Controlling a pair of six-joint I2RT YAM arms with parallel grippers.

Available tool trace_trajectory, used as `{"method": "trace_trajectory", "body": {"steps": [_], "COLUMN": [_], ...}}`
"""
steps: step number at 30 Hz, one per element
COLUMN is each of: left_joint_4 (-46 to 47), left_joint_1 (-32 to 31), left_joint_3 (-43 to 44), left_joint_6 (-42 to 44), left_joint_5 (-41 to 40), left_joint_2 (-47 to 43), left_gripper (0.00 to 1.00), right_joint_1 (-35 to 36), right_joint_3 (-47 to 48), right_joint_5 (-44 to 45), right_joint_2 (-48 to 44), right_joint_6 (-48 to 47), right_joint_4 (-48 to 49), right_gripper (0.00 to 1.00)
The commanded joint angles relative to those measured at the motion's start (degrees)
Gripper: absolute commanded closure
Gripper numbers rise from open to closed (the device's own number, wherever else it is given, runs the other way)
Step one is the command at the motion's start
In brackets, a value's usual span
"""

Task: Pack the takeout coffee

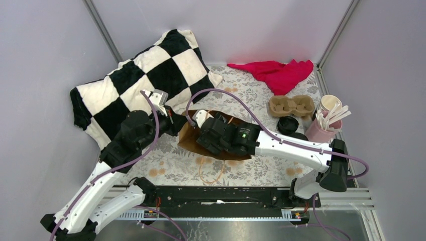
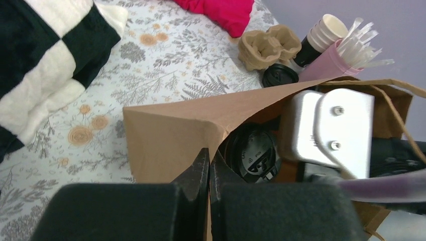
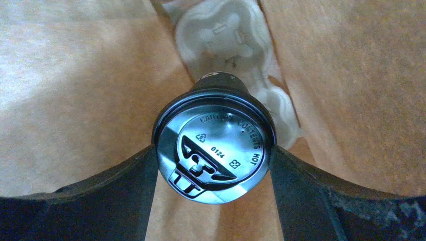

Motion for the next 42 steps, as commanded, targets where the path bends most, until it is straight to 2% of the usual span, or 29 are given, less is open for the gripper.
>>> {"method": "trace_trajectory", "body": {"steps": [1, 6, 12, 16, 27, 35, 42], "left_joint_4": [3.4, -1.6, -6.7, -5.9, -3.4, -2.4, -1.4], "left_joint_1": [0.0, 0.0, 0.0, 0.0, 0.1, 0.0, 0.0], "left_joint_3": [-3.7, -5.2, -3.5, -3.6, 6.1, 10.5, 11.3], "left_joint_6": [-2.2, -4.7, -5.5, -5.5, -4.5, -0.1, 2.8], "left_joint_5": [-1.9, -3.8, -6.4, -7.9, -2.8, -3.9, -5.4], "left_joint_2": [-3.0, -3.6, -0.2, 0.1, 6.2, 8.8, 9.7], "left_gripper": [1.00, 1.00, 1.00, 1.00, 1.00, 1.00, 1.00], "right_joint_1": [2.1, 2.9, 3.0, 3.1, 3.0, 3.0, 2.9], "right_joint_3": [1.1, 0.5, 4.5, 6.0, 14.2, 13.9, 5.8], "right_joint_5": [-3.1, -3.5, -4.0, -4.9, -4.6, -4.3, -4.0], "right_joint_2": [-0.2, 2.1, 4.3, 5.3, 10.2, 8.5, 2.4], "right_joint_6": [2.2, 3.2, 0.0, -3.2, -4.4, -5.6, -9.5], "right_joint_4": [-0.2, -0.4, -3.3, -4.5, -9.1, -9.8, -1.5], "right_gripper": [0.37, 0.37, 0.36, 0.36, 0.37, 0.37, 0.40]}}
